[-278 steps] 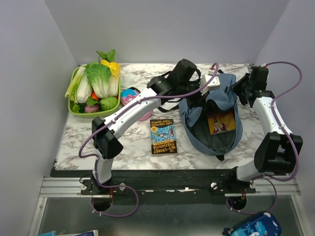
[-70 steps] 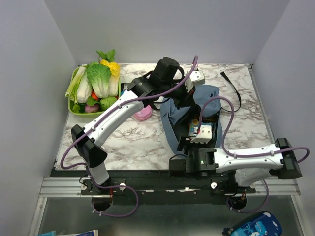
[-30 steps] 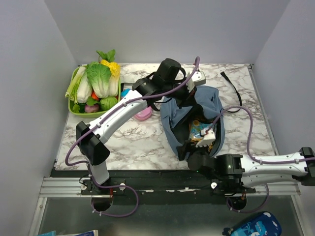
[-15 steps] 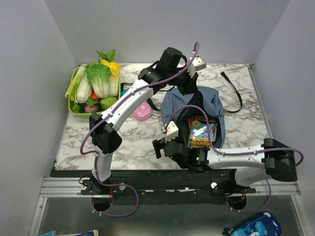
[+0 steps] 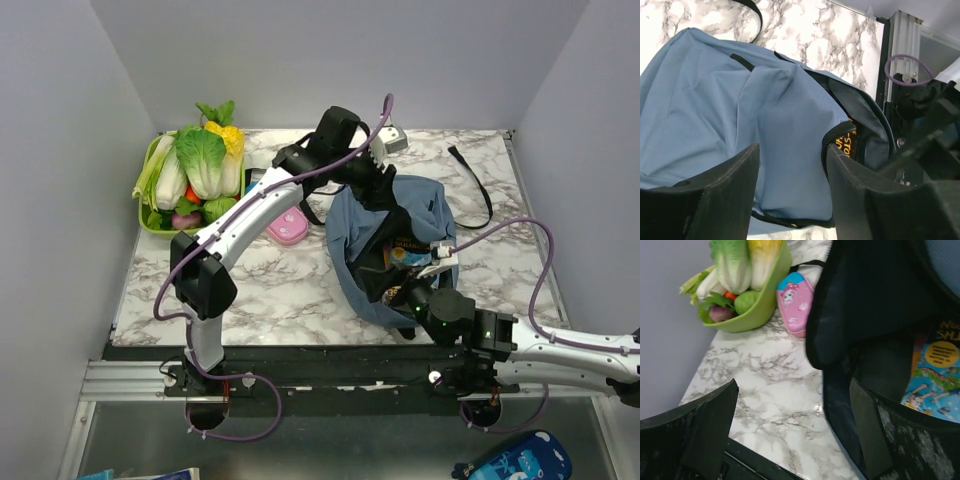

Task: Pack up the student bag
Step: Move the stationery to the center of the board, then pick up the stationery from the center of the board.

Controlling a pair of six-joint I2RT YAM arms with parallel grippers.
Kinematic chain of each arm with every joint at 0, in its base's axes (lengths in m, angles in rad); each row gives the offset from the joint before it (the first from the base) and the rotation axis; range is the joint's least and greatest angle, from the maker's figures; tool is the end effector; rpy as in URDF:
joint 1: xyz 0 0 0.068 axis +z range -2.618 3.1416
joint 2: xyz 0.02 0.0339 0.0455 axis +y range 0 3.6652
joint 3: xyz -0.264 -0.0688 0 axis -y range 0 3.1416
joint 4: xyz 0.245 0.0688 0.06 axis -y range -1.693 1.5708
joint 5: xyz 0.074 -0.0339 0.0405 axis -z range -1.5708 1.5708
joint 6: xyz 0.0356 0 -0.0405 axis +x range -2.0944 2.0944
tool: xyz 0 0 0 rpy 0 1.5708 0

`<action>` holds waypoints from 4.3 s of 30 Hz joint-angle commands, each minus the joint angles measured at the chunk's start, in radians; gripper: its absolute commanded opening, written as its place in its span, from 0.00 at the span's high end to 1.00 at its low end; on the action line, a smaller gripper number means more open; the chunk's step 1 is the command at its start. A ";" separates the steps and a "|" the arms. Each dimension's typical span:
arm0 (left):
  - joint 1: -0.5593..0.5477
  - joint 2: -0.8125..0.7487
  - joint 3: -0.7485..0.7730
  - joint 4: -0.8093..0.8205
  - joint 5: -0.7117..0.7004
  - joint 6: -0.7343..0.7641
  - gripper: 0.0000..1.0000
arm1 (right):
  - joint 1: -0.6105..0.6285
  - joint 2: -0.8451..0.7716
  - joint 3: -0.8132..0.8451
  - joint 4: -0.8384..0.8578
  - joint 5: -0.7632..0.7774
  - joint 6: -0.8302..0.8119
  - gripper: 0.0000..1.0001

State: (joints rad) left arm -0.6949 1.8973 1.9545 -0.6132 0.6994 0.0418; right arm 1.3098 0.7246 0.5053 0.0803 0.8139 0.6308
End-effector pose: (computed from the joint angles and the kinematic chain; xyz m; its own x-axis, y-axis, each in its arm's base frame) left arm 0.3170 -0.2941 0.3840 -0.3670 0.3476 -0.8628 0.9261 0.2233 -0.3040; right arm 0.0694 0.1595 0.2801 -0.3106 0.4066 -0.8592 -0.3646 0.7838 0.5028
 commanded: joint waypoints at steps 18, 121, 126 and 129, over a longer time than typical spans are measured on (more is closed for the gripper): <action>0.341 -0.297 -0.589 0.219 -0.534 -0.169 0.01 | -0.182 -0.116 -0.094 -0.108 0.008 0.158 0.00; 0.535 -0.586 -0.839 -0.289 -0.448 0.469 0.01 | -0.017 0.459 0.481 -0.238 -0.381 -0.056 0.01; 0.598 -0.612 -0.971 -0.254 -0.458 0.604 0.05 | 0.036 0.647 0.550 -0.218 -0.466 0.009 0.02; 0.609 -0.626 -1.020 -0.221 -0.471 0.639 0.05 | -0.001 0.725 0.515 -0.140 -0.513 0.027 0.00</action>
State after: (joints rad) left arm -0.0982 1.3109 0.9787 -0.8650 0.2478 0.5529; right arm 1.3460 1.3743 1.0428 -0.1043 0.4068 0.6140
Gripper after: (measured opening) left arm 0.949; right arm 0.992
